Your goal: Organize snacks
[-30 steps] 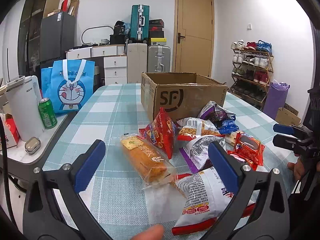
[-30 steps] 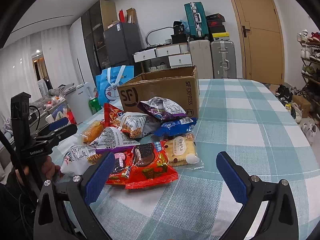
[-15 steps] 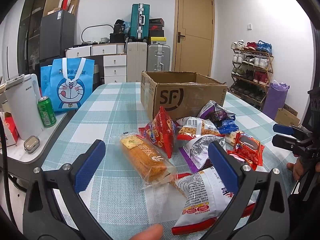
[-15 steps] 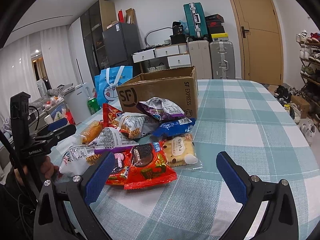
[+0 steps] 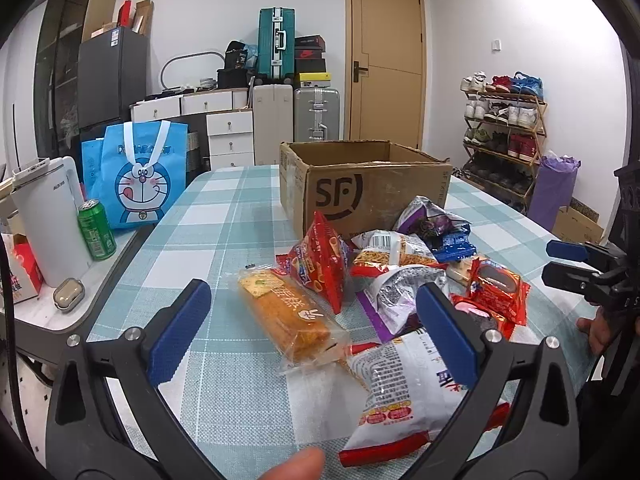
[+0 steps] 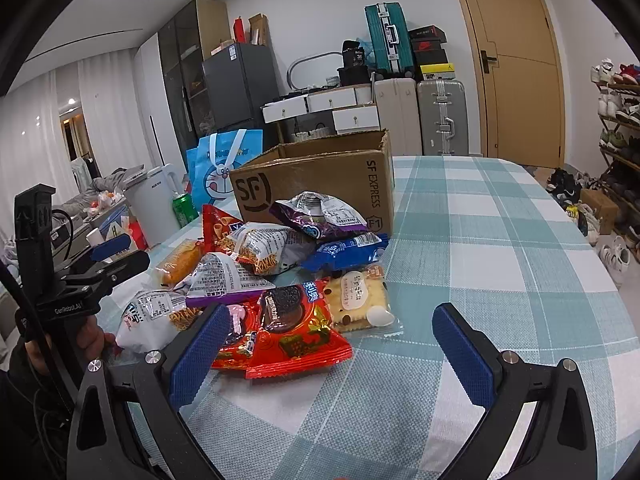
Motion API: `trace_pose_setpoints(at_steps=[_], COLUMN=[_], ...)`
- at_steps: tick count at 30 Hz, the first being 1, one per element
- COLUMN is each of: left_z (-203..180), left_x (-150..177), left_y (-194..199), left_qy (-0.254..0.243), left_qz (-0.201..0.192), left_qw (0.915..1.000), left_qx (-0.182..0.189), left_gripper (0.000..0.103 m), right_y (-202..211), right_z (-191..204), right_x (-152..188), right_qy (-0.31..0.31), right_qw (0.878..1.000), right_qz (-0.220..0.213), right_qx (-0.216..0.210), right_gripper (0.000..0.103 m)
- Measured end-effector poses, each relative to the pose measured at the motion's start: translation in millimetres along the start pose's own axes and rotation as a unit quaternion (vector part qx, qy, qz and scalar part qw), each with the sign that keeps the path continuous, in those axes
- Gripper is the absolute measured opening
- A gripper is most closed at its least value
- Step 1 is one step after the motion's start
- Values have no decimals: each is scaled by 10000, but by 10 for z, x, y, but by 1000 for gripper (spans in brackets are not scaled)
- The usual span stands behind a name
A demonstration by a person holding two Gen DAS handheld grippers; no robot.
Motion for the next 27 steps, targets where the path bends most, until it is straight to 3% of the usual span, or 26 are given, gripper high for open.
trace_pose_setpoints(at_steps=[10,17,22,27], left_z=[-29,-48,-89,-119], left_x=[10,12,9,57], left_y=[75,60,28,23], left_qy=[-8,-14,40,55], left_qz=[181,399,636,791], left_qw=[9998,9988,9965,9944], left_qx=[6,275,548,691], left_gripper=[102,102,102,102], right_y=[-13,56,-44,-207], right_z=[18,-55,-49,74], right_x=[-31,-91,-93,-53], right_qy=[5,-147,-243,39], right_qw=[9999,9996,9994,9981], right_qz=[40,-54,264,568], right_qx=[127,253,5,249], right_gripper=[103,103,103,103])
Point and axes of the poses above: each gripper's, at about its wrist camera, not at the fingertips, and y roughly against the way its jaws point, z to its left, x to its underside, the point moved 1 cm from there along -y, roughly the way its jaws point, and after that the axes turned 11 degrees about z, right-handed, at the moved point
